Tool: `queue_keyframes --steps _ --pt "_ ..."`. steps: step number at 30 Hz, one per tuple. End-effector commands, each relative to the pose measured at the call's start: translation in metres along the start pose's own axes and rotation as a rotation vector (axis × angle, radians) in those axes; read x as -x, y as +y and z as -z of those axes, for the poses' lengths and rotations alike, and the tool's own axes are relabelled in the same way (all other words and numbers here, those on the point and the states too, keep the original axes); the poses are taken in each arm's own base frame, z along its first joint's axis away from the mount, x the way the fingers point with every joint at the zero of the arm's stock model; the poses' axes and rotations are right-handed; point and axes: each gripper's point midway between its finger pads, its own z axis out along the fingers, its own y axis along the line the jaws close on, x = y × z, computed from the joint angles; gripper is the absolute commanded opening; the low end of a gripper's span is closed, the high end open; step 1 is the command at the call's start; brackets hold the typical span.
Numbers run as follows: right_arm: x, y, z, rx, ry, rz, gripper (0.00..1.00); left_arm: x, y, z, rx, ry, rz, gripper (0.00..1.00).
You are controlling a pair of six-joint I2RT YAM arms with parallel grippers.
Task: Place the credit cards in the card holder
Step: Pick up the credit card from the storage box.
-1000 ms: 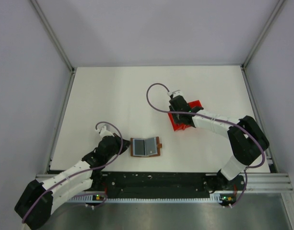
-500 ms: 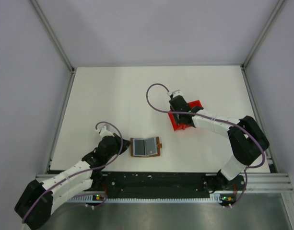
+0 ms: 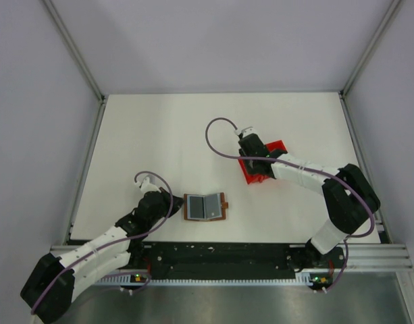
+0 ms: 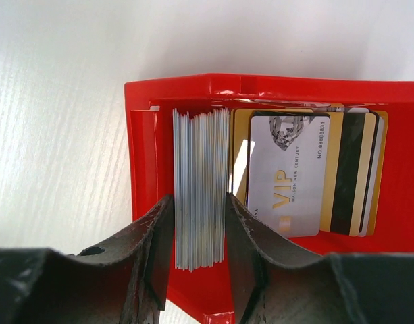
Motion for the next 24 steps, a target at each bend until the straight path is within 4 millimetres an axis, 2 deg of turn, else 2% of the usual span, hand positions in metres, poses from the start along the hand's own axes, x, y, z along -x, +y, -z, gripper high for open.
queue_keyframes --steps 1,6,14,20,24 --pt "0.0379 0.0064 0.0219 0.068 -0.094 -0.033 0.35 0.0047 -0.0018 -0.0022 -0.025 -0.032 -0.001 0.0" --pt "0.042 0.0037 0.0261 0.059 -0.106 -0.041 0.38 0.0036 -0.0006 -0.0021 -0.023 -0.028 -0.002 0.0" --pt "0.0382 0.0005 0.0213 0.034 -0.085 -0.024 0.34 0.0033 -0.0002 -0.0022 -0.023 -0.025 -0.003 0.0" --pt "0.0456 0.0029 0.0293 0.035 -0.127 -0.043 0.47 0.0044 -0.0019 -0.0024 -0.027 -0.029 -0.002 0.0" --pt "0.0409 0.0048 0.0197 0.009 -0.106 -0.026 0.5 0.0042 -0.0019 -0.0032 -0.025 -0.026 -0.005 0.0"
